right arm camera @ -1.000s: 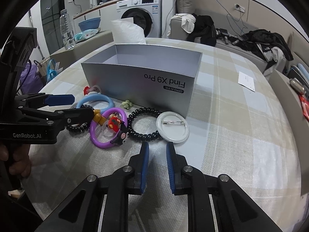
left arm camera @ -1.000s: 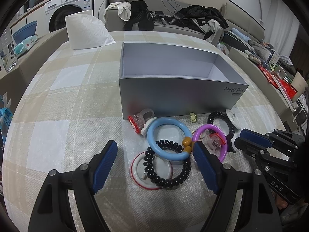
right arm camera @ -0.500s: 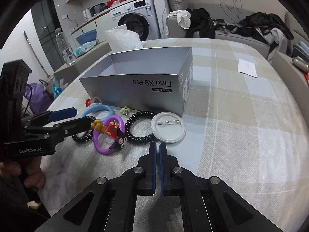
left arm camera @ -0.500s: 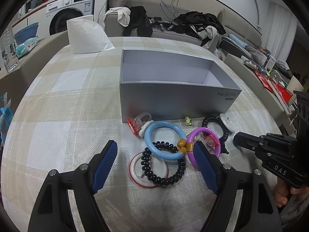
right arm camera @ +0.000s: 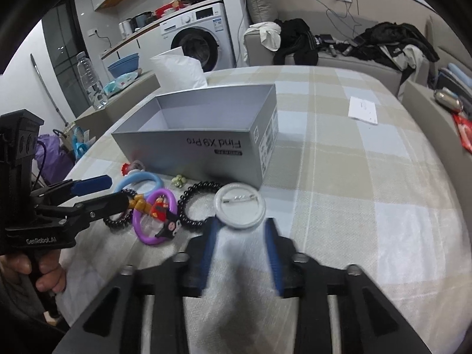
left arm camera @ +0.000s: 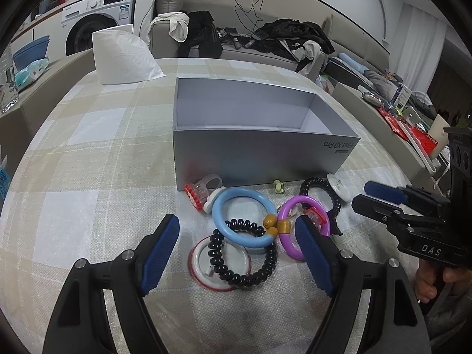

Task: Organize jewelry
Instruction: 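Lift white badge with right gripper while left gripper closes on light blue bangle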

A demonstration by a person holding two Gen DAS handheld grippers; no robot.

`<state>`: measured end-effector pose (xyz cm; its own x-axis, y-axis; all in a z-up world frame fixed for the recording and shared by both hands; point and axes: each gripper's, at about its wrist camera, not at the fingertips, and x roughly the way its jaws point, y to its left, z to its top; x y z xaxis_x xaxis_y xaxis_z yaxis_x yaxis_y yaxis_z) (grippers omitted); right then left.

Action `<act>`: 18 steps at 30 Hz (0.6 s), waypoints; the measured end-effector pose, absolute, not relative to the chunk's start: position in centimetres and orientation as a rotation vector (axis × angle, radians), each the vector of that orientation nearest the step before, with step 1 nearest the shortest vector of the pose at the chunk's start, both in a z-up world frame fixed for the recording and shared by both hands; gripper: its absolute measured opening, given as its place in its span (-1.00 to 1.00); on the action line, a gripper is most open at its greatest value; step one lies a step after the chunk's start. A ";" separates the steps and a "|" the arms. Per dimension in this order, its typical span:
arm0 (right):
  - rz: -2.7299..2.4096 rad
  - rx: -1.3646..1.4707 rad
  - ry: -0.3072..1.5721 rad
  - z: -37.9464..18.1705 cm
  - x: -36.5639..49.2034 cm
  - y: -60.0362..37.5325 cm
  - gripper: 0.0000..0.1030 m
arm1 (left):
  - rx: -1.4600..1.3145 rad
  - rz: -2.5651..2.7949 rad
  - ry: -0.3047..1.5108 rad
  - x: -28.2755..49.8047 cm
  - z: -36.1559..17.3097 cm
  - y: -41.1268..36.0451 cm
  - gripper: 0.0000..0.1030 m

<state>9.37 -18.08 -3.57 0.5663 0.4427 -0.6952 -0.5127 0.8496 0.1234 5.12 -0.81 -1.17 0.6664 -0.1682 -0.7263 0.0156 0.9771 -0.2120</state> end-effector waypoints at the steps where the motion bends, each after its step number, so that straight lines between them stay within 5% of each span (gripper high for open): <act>1: 0.554 -0.107 0.782 -3.4 9.6 -17.9 0.10 | -0.198 -0.105 0.836 5.2 -1.1 -0.8 0.50; 11: 0.576 -0.150 0.854 -4.1 12.7 -16.4 0.11 | -0.212 -0.103 0.841 5.2 -1.3 -0.6 0.50; 15: 0.541 -0.198 0.837 -4.2 12.5 -15.8 -0.19 | -0.210 -0.099 0.850 5.4 -1.4 -0.7 0.50; 18: 0.548 -0.195 0.839 -4.1 12.4 -15.8 -0.22 | -0.202 -0.095 0.855 5.6 -1.4 -0.7 0.50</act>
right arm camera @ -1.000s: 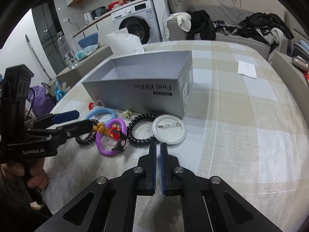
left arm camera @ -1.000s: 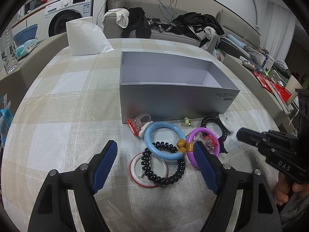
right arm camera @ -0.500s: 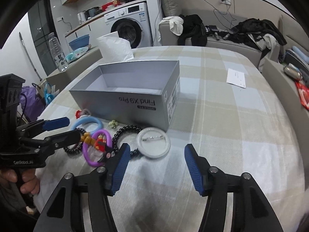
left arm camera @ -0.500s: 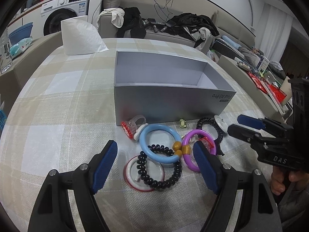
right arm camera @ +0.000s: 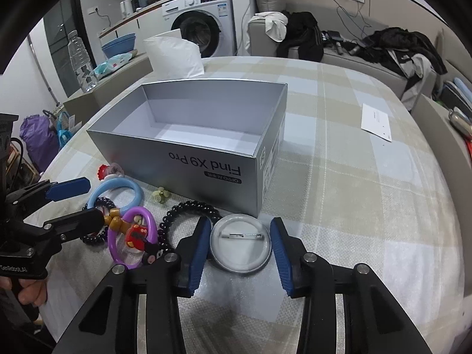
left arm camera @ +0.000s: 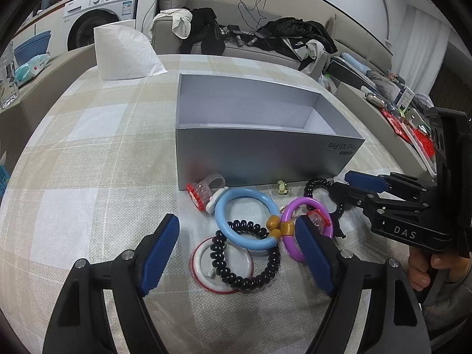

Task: Organize jewelry
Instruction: 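Lift white badge with right gripper while left gripper closes on light blue bangle, then carry white badge and light blue bangle into the grey box with both grippers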

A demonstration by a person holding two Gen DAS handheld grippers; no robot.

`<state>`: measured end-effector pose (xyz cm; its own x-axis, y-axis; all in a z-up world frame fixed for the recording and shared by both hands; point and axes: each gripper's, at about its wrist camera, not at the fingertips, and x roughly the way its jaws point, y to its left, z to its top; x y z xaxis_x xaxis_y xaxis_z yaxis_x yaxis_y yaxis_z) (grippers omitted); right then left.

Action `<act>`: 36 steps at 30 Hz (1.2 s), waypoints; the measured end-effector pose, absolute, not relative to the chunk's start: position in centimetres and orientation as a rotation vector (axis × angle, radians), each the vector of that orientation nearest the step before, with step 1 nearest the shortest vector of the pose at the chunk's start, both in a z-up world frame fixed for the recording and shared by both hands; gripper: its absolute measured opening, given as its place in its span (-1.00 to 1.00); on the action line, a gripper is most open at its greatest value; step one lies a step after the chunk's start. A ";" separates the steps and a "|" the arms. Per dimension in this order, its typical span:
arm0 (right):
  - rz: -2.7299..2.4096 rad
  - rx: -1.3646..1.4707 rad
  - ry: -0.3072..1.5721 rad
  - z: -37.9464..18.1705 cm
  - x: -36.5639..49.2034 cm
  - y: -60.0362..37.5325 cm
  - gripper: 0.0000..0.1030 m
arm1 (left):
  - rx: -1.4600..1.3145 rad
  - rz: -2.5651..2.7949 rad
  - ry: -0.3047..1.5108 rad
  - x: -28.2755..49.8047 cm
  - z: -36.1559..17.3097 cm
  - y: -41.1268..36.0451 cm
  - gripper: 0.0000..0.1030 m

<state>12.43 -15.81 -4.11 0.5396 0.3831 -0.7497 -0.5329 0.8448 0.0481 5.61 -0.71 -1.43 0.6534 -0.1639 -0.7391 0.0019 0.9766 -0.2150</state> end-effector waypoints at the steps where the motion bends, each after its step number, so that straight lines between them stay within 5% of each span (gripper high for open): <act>1: 0.550 -0.192 0.840 -4.1 12.5 -15.8 -0.22 | -0.202 -0.092 0.859 5.7 -1.5 -0.7 0.50; 8: 0.585 -0.128 0.835 -3.8 11.8 -16.6 -0.35 | -0.195 -0.089 0.863 6.2 -1.4 -0.7 0.49; 15: 0.581 -0.113 0.830 -3.8 11.7 -17.1 -0.36 | -0.233 -0.108 0.878 6.6 -1.7 -0.3 -0.13; 18: 0.582 -0.110 0.834 -3.8 11.7 -17.4 -0.36 | -0.244 -0.093 0.888 6.8 -1.8 0.0 -0.67; 22: 0.582 -0.109 0.834 -3.8 11.7 -17.4 -0.36 | -0.282 -0.089 0.885 6.5 -1.7 0.5 -0.90; 36: 0.633 -0.076 0.747 -2.2 9.4 -18.1 -0.36 | -0.207 -0.089 0.760 3.8 1.3 0.0 -0.91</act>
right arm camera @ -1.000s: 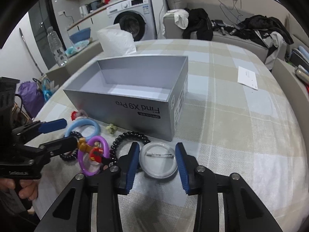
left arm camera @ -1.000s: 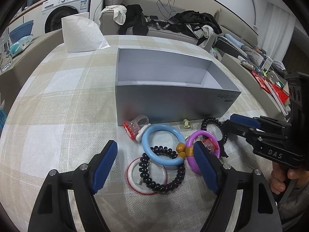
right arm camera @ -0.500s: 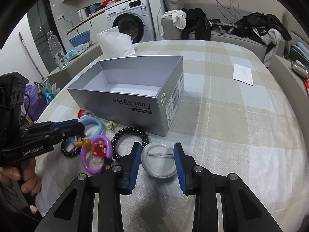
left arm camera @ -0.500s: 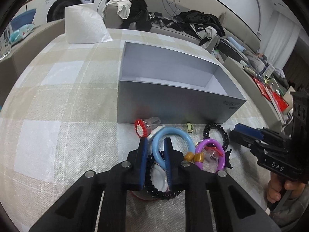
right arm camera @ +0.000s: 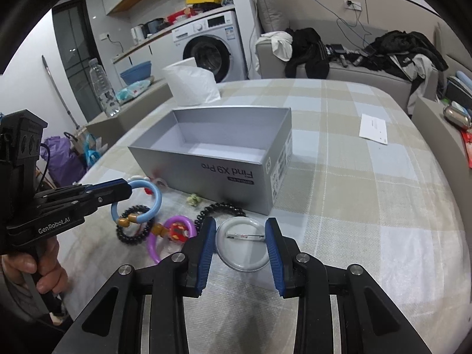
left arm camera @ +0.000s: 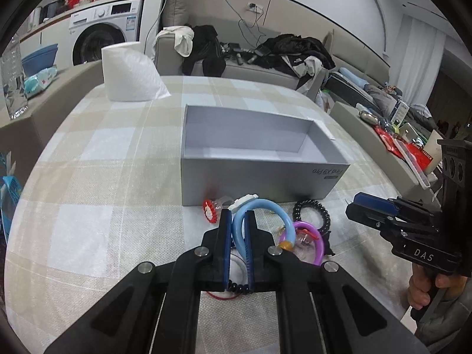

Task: Organize jewelry
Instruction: 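Carry white badge and light blue bangle into the grey box with both grippers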

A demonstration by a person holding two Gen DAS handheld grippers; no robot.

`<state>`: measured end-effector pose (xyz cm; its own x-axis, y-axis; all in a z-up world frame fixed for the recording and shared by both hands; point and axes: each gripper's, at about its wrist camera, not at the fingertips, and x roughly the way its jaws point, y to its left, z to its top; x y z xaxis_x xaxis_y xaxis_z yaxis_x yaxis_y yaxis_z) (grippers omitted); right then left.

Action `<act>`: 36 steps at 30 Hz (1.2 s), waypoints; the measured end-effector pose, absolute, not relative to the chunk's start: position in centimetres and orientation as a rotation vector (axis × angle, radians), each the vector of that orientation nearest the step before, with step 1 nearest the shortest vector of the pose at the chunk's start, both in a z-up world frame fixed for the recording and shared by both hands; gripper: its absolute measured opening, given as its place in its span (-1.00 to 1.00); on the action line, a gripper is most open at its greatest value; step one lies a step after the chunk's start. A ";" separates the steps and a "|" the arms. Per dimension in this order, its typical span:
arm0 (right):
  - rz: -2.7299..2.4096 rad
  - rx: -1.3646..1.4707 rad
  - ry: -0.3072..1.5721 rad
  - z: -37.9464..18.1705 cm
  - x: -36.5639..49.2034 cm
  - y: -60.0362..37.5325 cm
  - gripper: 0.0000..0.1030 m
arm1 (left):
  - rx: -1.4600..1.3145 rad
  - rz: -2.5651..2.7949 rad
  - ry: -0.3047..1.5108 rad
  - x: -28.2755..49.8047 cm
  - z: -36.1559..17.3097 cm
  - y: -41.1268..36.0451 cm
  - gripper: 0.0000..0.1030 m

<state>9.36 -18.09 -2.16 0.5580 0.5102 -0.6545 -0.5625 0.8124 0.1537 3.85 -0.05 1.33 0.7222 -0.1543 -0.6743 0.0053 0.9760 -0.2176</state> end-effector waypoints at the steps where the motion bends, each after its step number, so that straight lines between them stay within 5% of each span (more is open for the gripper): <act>1: 0.640 -0.073 0.737 -2.0 9.1 -18.2 -0.36 | -0.205 -0.089 0.749 3.8 1.6 -0.1 -0.91; 23: 0.688 -0.008 0.570 3.3 9.4 -16.2 -0.36 | -0.163 -0.058 0.575 5.8 5.1 0.7 -0.91; 36: 0.637 0.088 0.650 1.3 14.9 -14.6 -0.36 | -0.121 -0.020 0.622 9.6 2.4 0.0 -0.91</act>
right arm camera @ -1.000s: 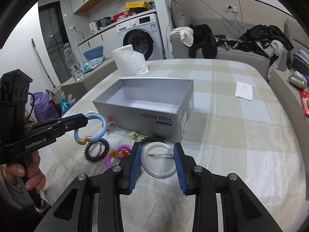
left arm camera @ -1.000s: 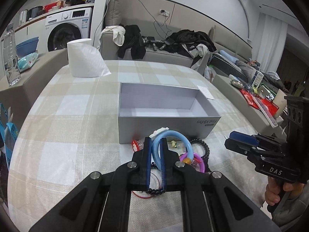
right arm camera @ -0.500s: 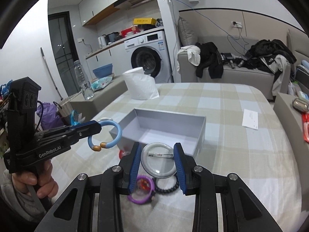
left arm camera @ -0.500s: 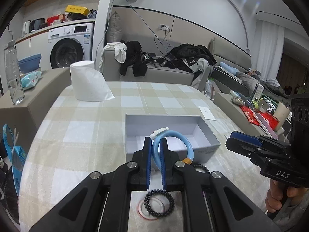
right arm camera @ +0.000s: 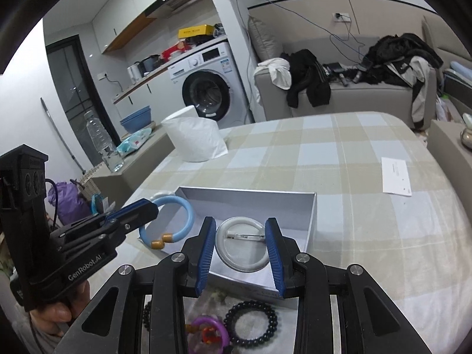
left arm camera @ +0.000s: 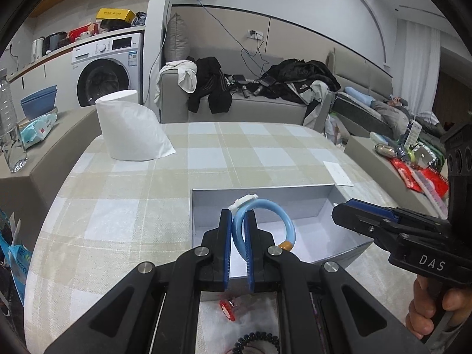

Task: Organize jewelry
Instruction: 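Carry white badge and light blue bangle into the grey box with both grippers, then open both grippers inside the box and withdraw them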

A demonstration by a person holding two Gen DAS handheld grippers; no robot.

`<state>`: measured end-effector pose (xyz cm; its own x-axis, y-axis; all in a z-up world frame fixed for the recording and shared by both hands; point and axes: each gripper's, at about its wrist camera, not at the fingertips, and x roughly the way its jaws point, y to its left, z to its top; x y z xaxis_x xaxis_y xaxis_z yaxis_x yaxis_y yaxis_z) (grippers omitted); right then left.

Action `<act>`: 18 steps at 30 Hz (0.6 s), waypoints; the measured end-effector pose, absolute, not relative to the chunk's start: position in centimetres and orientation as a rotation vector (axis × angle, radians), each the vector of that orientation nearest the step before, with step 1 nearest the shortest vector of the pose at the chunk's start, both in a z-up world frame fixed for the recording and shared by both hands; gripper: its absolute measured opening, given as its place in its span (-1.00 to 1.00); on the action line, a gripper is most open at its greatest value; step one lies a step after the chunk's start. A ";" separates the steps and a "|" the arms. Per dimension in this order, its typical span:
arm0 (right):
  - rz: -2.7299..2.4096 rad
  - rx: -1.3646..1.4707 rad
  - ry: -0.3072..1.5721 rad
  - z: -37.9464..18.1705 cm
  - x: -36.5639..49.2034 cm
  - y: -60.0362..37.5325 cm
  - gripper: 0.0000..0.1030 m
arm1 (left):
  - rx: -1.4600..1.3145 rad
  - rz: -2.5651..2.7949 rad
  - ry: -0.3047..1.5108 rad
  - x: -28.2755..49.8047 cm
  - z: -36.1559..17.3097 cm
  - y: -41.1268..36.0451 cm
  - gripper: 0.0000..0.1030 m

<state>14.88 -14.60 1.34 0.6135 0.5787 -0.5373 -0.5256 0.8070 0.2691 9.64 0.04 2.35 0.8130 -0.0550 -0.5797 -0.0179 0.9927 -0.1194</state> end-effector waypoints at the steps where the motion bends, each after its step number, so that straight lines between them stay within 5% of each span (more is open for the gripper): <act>1: 0.634 0.088 0.658 1.1 15.1 -14.5 -0.36 | -0.116 -0.019 0.624 9.6 2.3 -0.1 -0.91; 18: 0.619 0.068 0.703 0.0 15.8 -14.1 -0.35 | -0.109 -0.025 0.657 10.1 2.2 -0.6 -0.90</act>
<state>15.81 -14.08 0.00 0.5927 0.5539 -0.5847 -0.5094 0.8201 0.2606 10.12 -0.58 2.19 0.7917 -0.0575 -0.6082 -0.0116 0.9940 -0.1091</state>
